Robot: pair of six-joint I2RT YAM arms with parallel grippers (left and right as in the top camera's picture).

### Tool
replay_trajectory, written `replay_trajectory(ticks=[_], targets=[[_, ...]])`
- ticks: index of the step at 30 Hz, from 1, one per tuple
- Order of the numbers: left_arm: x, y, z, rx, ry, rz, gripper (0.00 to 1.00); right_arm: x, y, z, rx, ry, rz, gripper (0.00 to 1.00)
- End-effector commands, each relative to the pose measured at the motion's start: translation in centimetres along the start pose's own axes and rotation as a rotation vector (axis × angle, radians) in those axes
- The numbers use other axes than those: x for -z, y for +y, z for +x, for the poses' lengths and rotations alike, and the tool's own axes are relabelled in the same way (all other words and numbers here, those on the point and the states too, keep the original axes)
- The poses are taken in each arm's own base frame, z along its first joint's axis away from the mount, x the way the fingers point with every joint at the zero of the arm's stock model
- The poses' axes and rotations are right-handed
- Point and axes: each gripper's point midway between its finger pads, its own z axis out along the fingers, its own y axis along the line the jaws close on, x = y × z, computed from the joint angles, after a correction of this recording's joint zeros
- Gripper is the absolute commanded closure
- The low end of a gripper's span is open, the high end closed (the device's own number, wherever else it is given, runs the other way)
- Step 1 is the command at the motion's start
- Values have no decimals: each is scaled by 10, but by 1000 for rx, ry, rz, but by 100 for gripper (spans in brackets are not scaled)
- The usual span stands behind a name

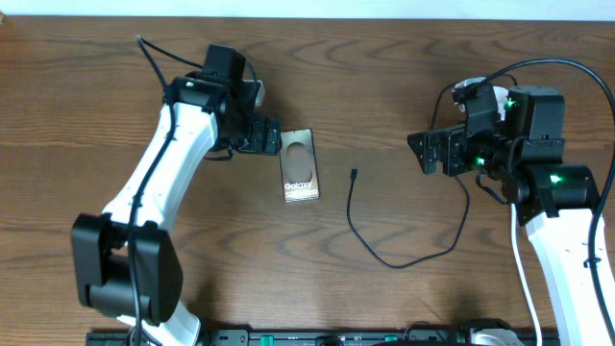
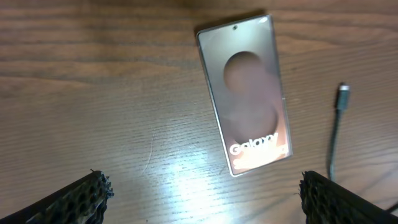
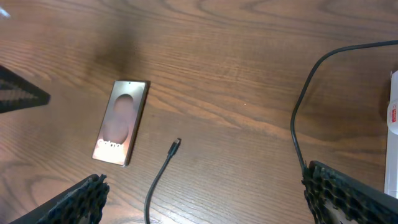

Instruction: Plug charger to phone and switch on socket

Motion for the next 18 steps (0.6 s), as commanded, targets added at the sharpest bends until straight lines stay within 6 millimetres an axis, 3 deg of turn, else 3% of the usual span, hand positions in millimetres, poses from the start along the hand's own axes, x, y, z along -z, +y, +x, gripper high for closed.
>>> replay_trajectory(ticks=[1,8,18], targets=[[-13,-8,-4,-11,15,18,5,6,-2,-8,15,-21,11,1],[-29,-14,-14,66,-19,-55,5,6,-2,-9,15,-23,11,1],[-70,-30,-13,107,-1,-113,5,5,-2,-9,16,-23,11,1]])
